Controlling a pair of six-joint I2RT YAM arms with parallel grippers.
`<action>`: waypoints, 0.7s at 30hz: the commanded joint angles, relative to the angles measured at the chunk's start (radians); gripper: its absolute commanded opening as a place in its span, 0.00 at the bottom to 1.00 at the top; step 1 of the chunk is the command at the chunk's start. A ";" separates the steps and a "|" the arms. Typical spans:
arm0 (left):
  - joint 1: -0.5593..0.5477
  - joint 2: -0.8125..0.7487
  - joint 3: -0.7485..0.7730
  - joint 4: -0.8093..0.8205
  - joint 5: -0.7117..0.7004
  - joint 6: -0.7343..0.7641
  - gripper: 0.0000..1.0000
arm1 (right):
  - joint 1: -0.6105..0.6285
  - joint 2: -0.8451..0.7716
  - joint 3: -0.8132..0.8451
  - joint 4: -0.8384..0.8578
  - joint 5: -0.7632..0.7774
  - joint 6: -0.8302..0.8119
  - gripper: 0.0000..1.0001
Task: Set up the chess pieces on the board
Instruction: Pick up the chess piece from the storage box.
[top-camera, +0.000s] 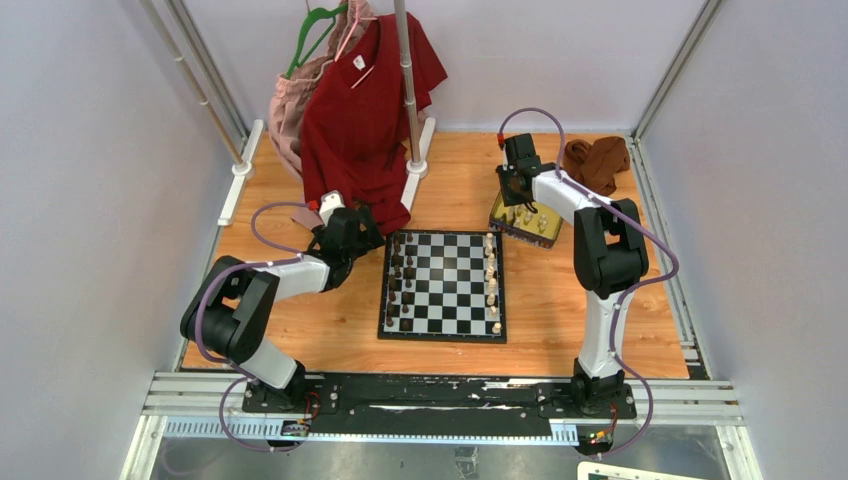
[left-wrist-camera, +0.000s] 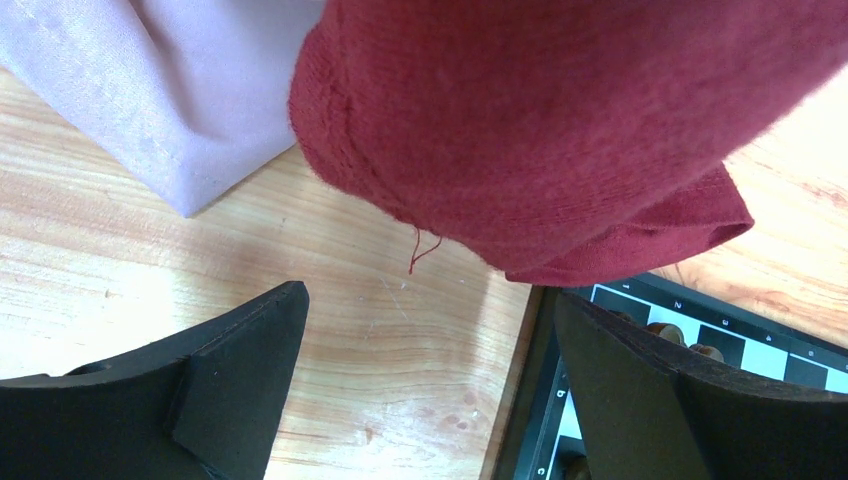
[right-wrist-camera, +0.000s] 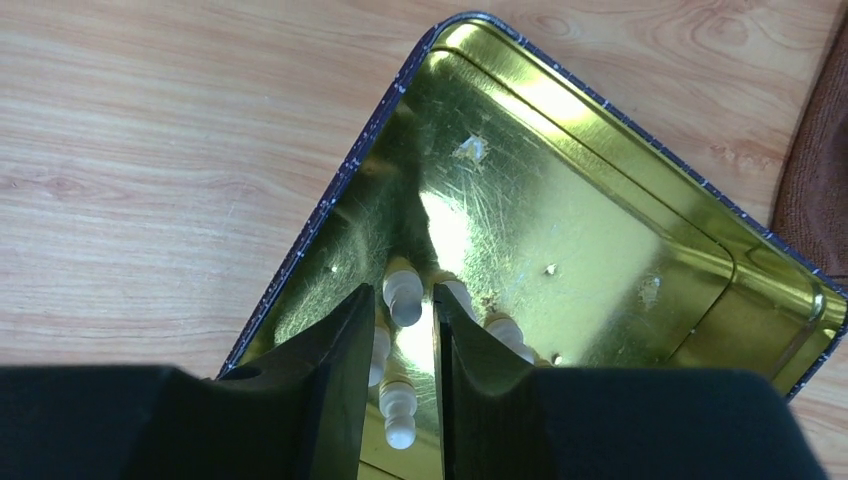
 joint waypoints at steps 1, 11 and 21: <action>0.007 0.012 0.025 0.023 -0.019 -0.002 1.00 | -0.022 0.020 0.039 -0.005 -0.012 -0.017 0.30; 0.008 0.018 0.024 0.025 -0.020 -0.002 1.00 | -0.028 0.049 0.045 -0.013 -0.026 -0.016 0.26; 0.008 0.027 0.024 0.025 -0.019 -0.004 1.00 | -0.029 0.052 0.048 -0.016 -0.033 -0.014 0.16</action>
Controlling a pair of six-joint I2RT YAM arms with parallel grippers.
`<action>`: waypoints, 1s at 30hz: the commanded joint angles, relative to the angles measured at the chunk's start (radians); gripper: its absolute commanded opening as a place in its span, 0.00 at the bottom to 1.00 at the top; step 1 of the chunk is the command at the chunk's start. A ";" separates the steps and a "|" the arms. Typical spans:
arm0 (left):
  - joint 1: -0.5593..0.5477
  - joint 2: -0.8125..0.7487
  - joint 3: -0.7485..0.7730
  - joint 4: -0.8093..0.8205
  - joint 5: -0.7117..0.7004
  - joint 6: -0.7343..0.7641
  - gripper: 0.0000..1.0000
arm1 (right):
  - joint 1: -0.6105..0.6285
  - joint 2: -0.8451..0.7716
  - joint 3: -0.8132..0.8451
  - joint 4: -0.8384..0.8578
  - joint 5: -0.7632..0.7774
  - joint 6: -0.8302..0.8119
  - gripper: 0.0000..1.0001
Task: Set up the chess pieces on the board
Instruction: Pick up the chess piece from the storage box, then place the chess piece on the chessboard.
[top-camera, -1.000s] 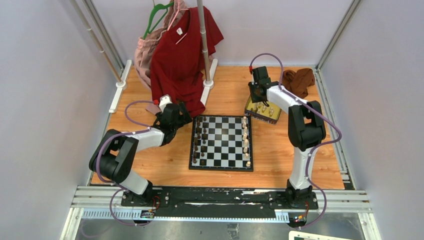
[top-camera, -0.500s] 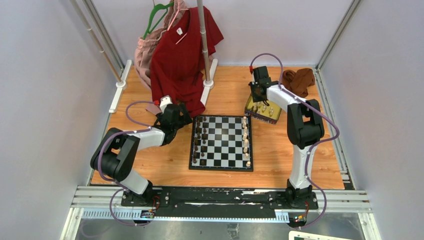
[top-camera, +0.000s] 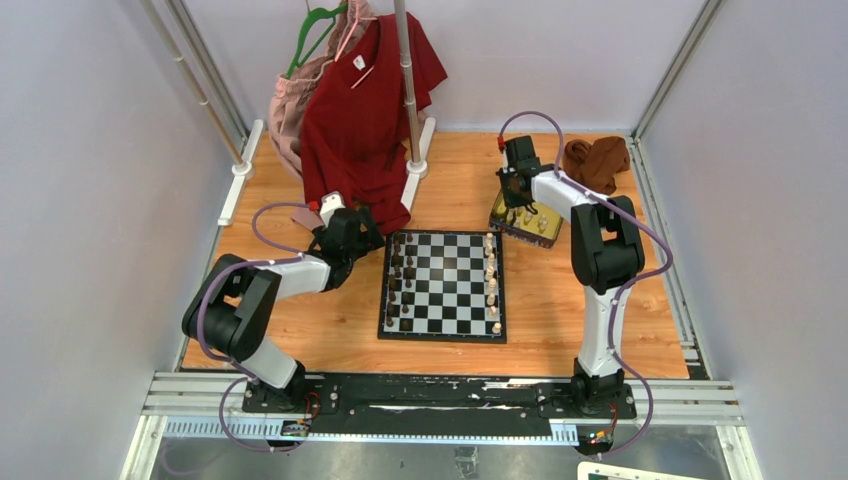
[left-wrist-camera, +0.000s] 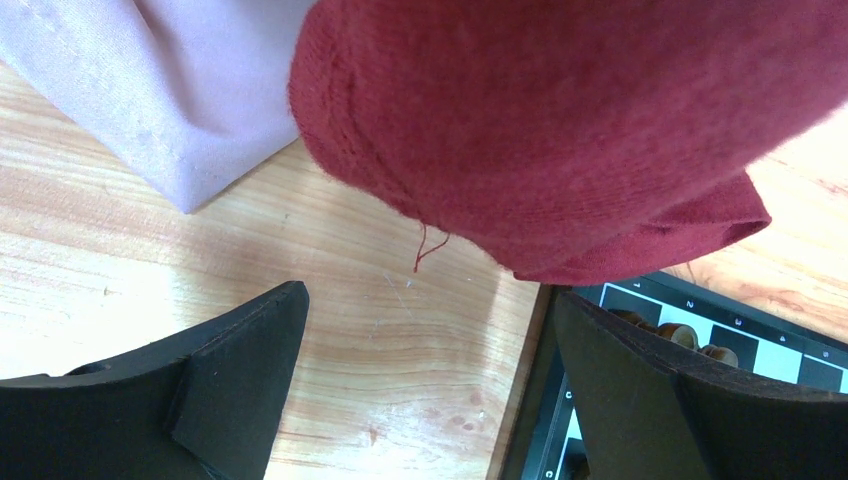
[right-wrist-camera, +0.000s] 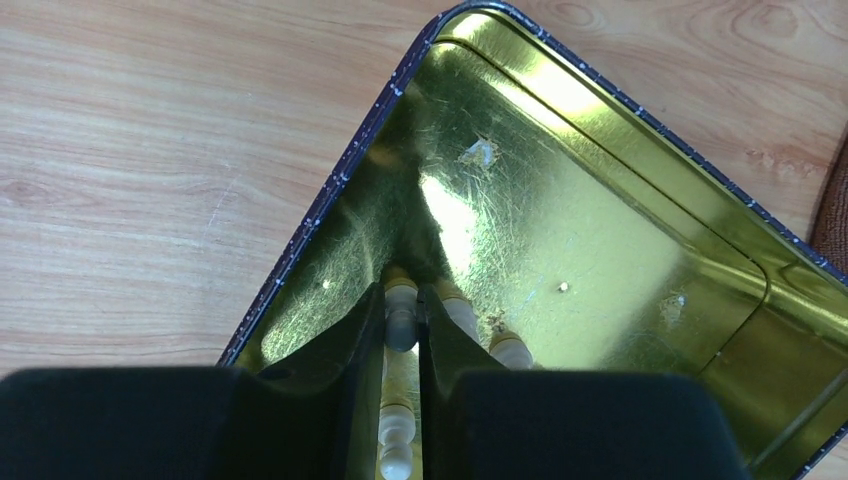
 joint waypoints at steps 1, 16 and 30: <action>0.008 0.014 0.024 0.025 -0.019 -0.004 1.00 | -0.016 0.004 0.031 -0.017 -0.005 -0.009 0.12; 0.008 0.002 0.014 0.026 -0.026 -0.002 1.00 | 0.007 -0.183 -0.003 0.008 -0.004 -0.012 0.00; 0.008 -0.040 -0.006 0.023 -0.021 -0.004 1.00 | 0.189 -0.333 -0.140 -0.080 -0.042 -0.050 0.00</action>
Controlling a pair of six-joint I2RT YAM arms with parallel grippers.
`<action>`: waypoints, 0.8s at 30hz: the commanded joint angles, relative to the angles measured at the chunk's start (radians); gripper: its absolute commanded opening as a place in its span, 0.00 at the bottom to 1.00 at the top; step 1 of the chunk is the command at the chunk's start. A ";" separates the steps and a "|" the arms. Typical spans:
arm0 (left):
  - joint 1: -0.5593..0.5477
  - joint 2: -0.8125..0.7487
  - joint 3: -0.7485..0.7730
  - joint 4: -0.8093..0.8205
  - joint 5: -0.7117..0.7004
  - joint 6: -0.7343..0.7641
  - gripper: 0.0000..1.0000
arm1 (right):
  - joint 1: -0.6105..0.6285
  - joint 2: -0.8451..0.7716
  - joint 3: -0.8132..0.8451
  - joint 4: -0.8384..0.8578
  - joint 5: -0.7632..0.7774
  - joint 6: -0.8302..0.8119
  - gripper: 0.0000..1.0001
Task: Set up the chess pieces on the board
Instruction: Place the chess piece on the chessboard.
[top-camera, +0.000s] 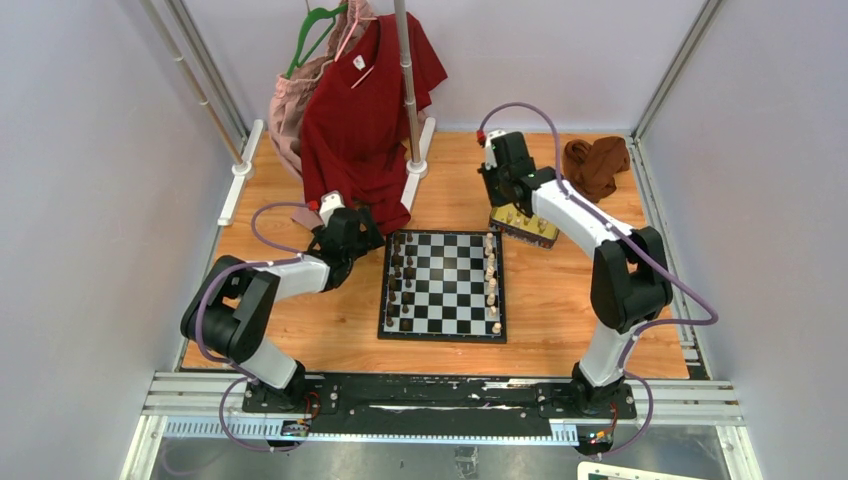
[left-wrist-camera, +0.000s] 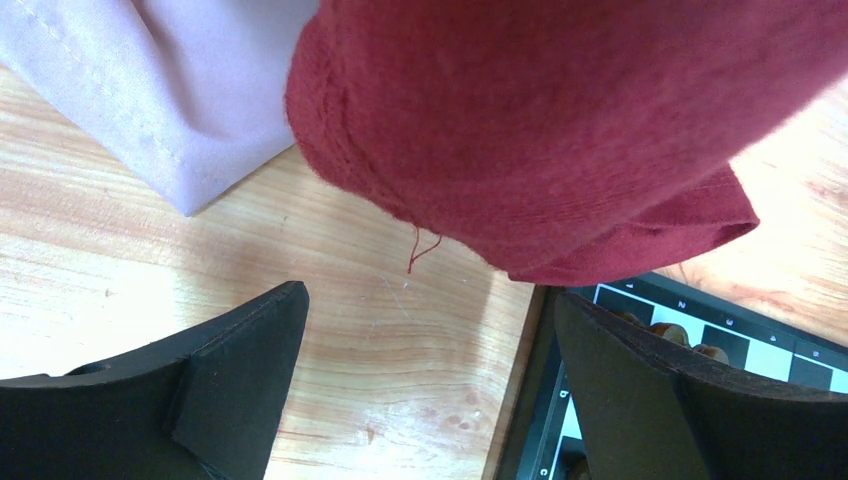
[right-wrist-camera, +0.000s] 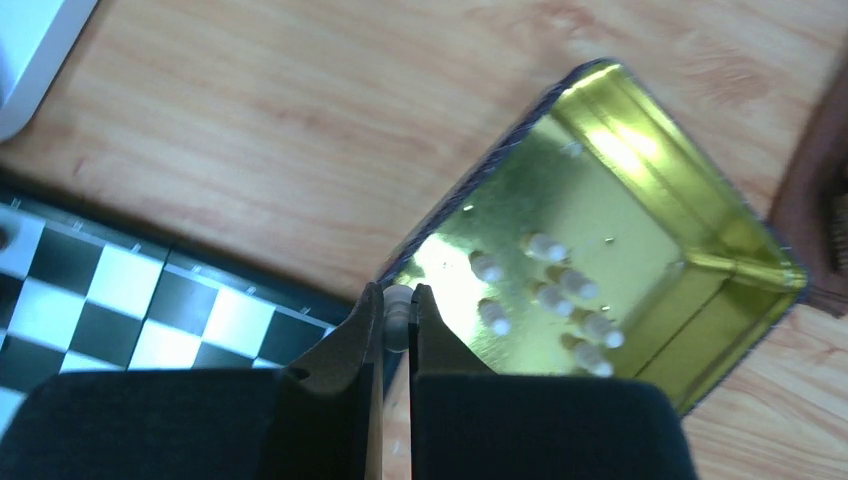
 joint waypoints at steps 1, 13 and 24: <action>0.008 -0.037 -0.006 0.023 -0.021 -0.003 1.00 | 0.078 -0.042 -0.059 -0.060 -0.018 -0.014 0.00; 0.008 -0.039 -0.009 0.024 -0.018 -0.004 1.00 | 0.200 -0.016 -0.093 -0.080 -0.011 -0.004 0.00; 0.008 -0.029 -0.010 0.025 -0.017 -0.001 1.00 | 0.208 0.013 -0.140 -0.057 -0.012 0.012 0.00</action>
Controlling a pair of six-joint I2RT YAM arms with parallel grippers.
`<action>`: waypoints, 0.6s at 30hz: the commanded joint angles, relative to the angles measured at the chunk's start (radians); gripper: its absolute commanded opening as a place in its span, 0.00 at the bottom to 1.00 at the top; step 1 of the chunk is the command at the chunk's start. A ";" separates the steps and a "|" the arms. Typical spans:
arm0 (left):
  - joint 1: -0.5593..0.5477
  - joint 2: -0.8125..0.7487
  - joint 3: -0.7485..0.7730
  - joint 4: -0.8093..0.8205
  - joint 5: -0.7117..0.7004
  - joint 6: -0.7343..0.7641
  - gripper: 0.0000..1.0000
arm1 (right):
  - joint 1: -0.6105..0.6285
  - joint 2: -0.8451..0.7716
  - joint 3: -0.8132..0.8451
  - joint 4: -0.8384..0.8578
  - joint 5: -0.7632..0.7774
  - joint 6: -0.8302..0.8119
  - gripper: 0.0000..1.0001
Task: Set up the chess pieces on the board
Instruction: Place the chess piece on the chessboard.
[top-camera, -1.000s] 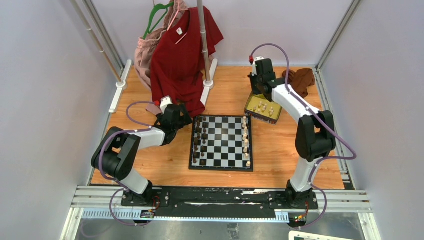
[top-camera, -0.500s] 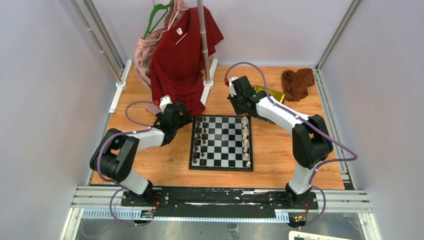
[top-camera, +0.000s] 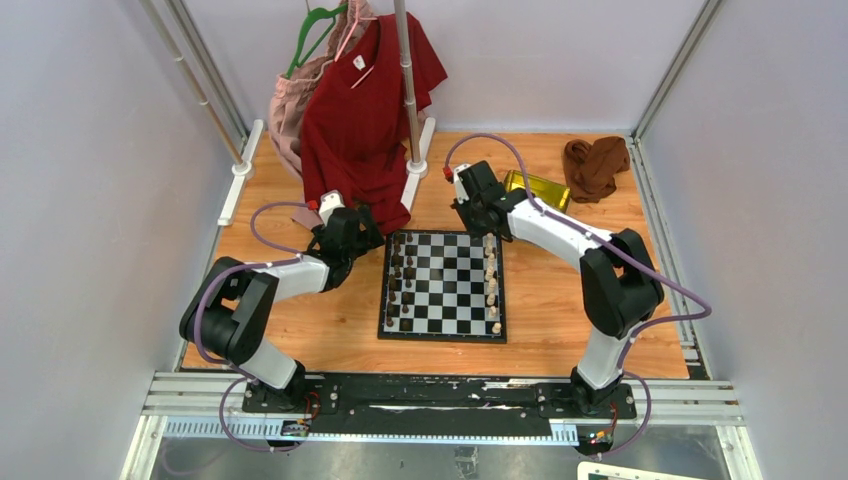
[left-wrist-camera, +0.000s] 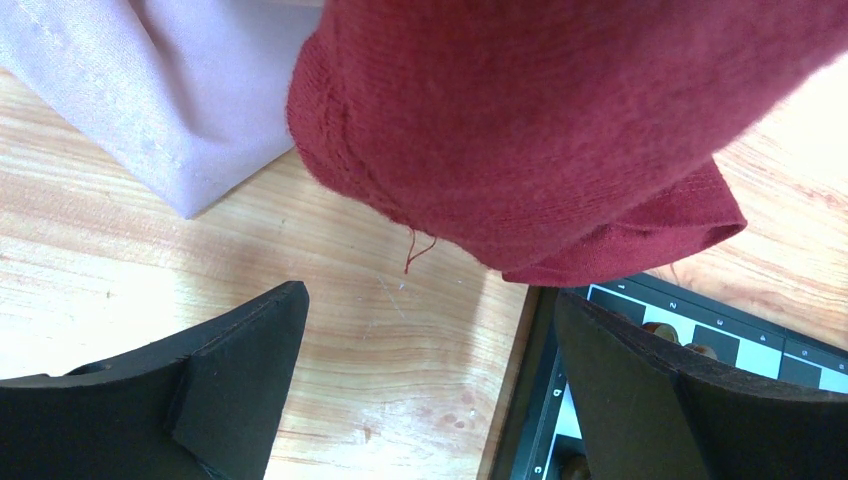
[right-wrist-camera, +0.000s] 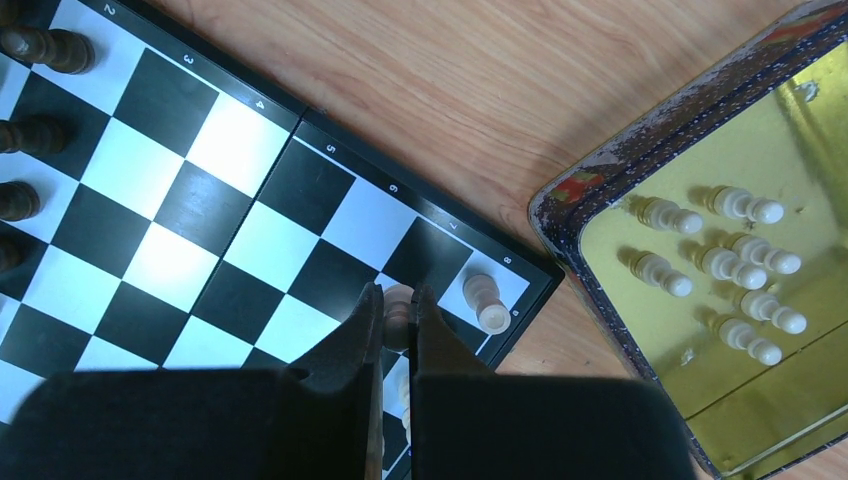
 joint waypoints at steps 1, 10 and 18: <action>0.008 -0.014 -0.009 0.025 -0.017 -0.001 1.00 | 0.013 0.026 -0.023 0.000 -0.005 0.013 0.00; 0.008 0.000 -0.012 0.032 -0.015 -0.003 1.00 | 0.009 0.072 -0.026 0.025 0.013 0.013 0.00; 0.008 0.010 -0.014 0.037 -0.017 -0.001 1.00 | -0.005 0.098 -0.025 0.049 0.014 0.046 0.00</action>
